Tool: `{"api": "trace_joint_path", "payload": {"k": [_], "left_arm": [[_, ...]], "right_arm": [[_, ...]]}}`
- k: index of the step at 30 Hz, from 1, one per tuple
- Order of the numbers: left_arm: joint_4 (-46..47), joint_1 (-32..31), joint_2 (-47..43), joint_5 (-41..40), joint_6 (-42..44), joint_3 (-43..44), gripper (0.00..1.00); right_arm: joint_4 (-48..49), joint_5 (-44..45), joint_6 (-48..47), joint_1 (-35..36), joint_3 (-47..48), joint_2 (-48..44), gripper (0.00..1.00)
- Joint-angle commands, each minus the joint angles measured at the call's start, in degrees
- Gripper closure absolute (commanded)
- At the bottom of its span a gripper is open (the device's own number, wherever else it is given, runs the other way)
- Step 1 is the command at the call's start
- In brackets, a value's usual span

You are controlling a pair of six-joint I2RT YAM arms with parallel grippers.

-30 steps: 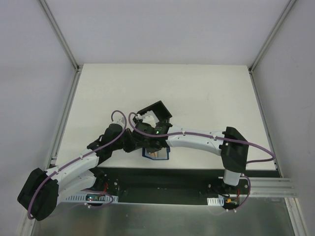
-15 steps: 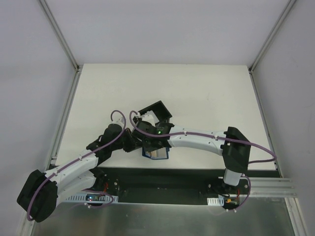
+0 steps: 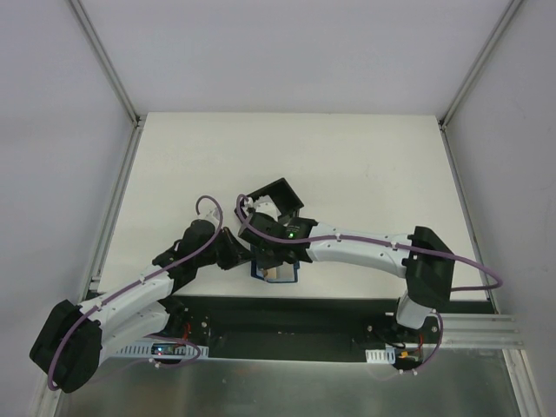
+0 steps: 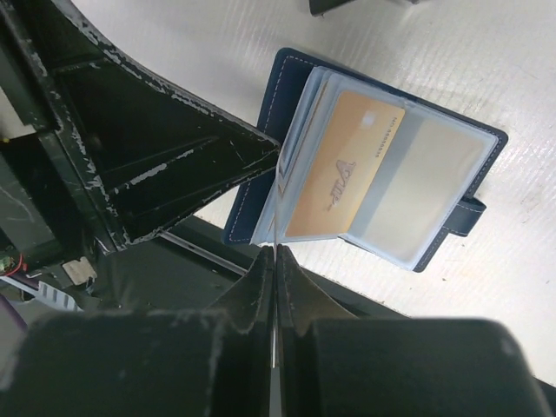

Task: Put the credit cards into the card holder
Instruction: Insert the credit card into the card holder.

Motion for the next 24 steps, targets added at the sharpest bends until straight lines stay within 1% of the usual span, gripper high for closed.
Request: {"api": "trace_joint_path", "payload": {"k": [1,4,13,21,24], "left_arm": [[3.4,0.2,0.0,1.5,0.9,1.1,1.00],[3.4,0.2,-0.1,1.6,1.3,1.2,1.00],[3.2,0.2,-0.1,1.3,1.6,1.2,1.00],[2.7,0.2,-0.5,1.1,1.5,0.6,1.00],[3.0,0.2,-1.1,2.2,3.4,1.4,1.00]], "right_arm": [[0.5,-2.6,0.8,-0.2,0.2,1.5,1.00],[-2.8,-0.8,0.5,0.3,1.4,3.1,1.00],[-8.6,7.4,0.2,0.5,1.2,-0.5,1.00],[-9.3,7.8,0.5,0.4,-0.3,-1.7,1.00],[-9.1,8.7,0.5,0.0,-0.8,-2.4,0.99]]}}
